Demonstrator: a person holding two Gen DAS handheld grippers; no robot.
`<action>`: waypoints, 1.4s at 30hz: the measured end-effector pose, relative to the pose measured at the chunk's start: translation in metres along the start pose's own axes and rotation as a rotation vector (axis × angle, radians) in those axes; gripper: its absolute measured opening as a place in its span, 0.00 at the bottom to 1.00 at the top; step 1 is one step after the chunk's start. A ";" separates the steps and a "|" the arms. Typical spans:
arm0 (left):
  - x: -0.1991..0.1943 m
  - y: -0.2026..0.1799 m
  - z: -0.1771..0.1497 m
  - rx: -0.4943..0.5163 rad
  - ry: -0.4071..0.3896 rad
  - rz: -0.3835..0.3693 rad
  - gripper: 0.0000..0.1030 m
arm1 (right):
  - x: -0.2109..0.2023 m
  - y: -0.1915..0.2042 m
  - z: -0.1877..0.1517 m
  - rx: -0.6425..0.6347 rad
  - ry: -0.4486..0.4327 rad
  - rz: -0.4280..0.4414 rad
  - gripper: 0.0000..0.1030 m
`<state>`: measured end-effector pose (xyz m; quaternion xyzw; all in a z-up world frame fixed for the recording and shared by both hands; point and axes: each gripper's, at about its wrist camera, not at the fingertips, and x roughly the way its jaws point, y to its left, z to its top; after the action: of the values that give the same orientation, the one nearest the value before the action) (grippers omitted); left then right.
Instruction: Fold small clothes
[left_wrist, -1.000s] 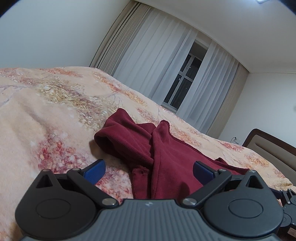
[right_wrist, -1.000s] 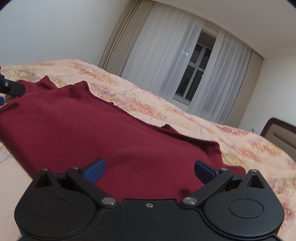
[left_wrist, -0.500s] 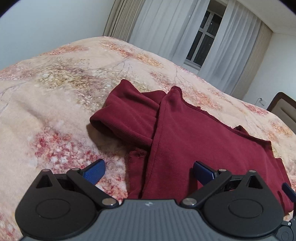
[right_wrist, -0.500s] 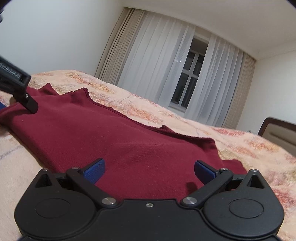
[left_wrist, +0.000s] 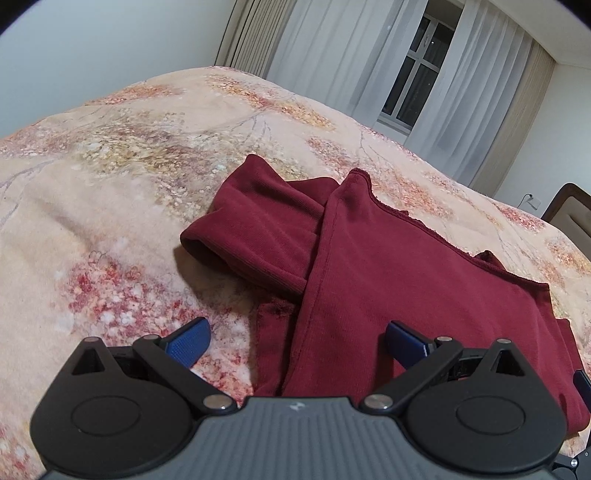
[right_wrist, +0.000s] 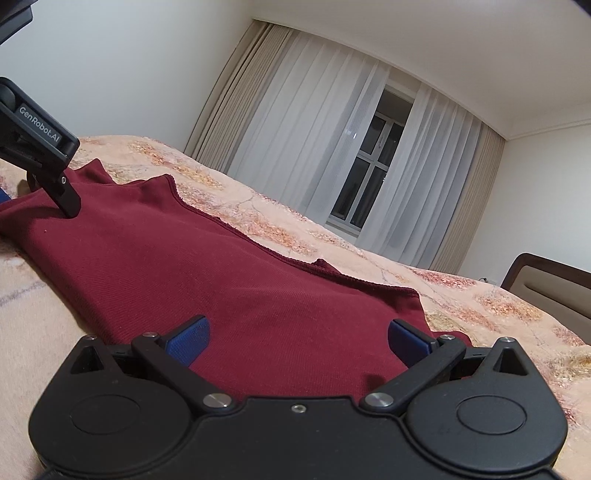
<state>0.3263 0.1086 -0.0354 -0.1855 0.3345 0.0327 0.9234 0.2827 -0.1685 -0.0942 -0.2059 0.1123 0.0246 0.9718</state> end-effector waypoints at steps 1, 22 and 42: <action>0.000 0.000 0.000 0.001 0.000 0.002 1.00 | 0.000 0.000 0.000 0.000 0.000 0.000 0.99; 0.023 0.000 0.026 0.018 0.043 0.009 1.00 | 0.000 -0.001 0.000 0.001 -0.001 0.002 1.00; 0.022 0.020 0.041 -0.125 0.080 -0.057 0.48 | -0.001 0.004 -0.001 -0.009 -0.011 -0.011 1.00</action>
<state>0.3641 0.1410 -0.0266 -0.2537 0.3631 0.0197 0.8964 0.2806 -0.1652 -0.0966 -0.2106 0.1056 0.0207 0.9716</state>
